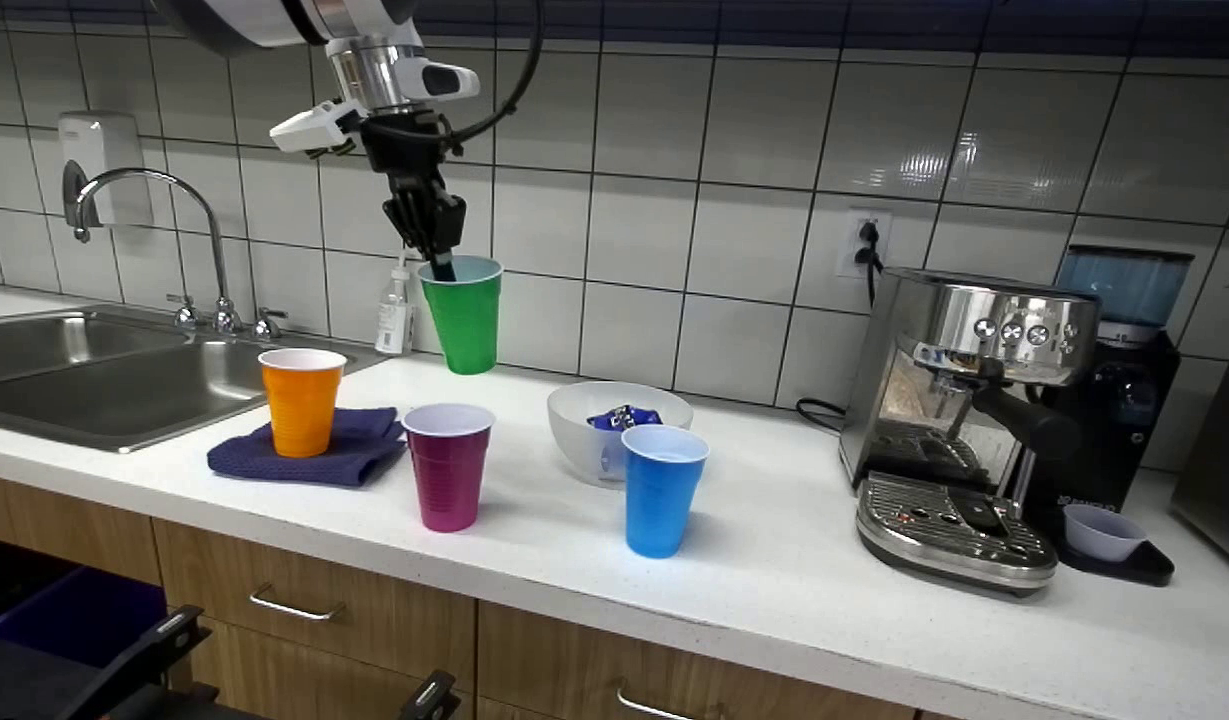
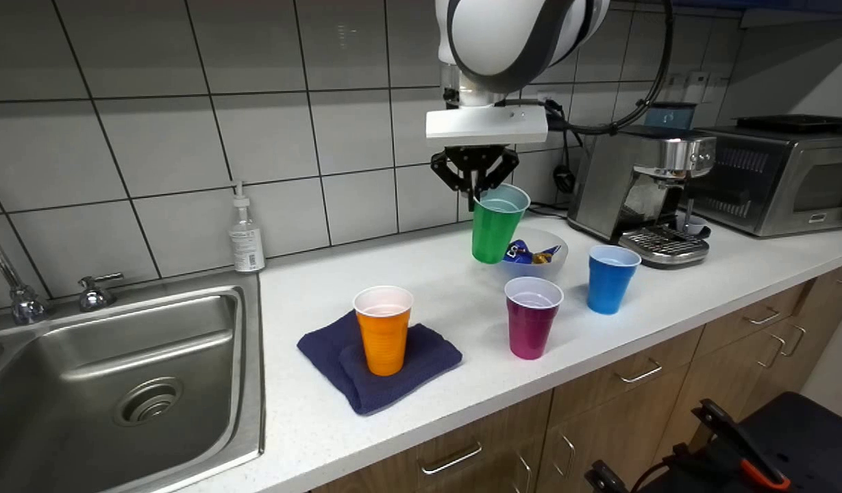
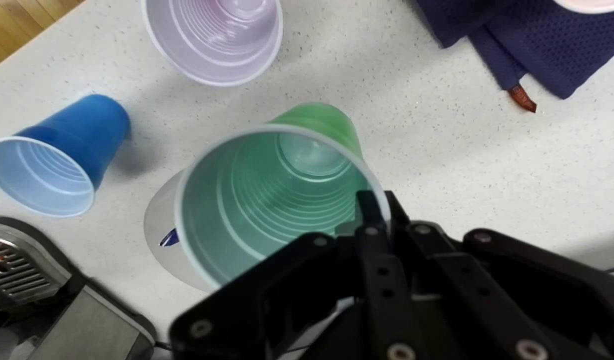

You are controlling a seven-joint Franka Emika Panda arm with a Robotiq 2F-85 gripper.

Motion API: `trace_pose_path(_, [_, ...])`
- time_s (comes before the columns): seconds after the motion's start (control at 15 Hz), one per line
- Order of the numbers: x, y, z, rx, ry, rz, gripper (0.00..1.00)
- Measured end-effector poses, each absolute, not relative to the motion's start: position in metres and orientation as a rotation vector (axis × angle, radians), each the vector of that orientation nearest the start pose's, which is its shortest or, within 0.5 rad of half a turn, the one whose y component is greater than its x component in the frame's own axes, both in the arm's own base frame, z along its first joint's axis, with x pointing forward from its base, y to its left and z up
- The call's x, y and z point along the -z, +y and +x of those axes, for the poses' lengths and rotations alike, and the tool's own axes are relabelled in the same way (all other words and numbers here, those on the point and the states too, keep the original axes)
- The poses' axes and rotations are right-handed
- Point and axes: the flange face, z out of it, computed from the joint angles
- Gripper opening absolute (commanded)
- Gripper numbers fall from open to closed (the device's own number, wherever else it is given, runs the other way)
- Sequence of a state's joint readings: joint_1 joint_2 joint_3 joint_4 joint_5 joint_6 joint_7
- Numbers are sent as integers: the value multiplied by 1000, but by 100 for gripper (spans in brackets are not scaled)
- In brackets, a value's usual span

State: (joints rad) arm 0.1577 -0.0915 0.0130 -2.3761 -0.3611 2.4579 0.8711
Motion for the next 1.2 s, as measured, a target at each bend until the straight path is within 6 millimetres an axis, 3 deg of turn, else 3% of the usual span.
trace_pose_path(0.6, [-371,81,452,343,812,-3223,1])
trace_pose_path(1.2, [-360,73,432,294,920,-3220,1])
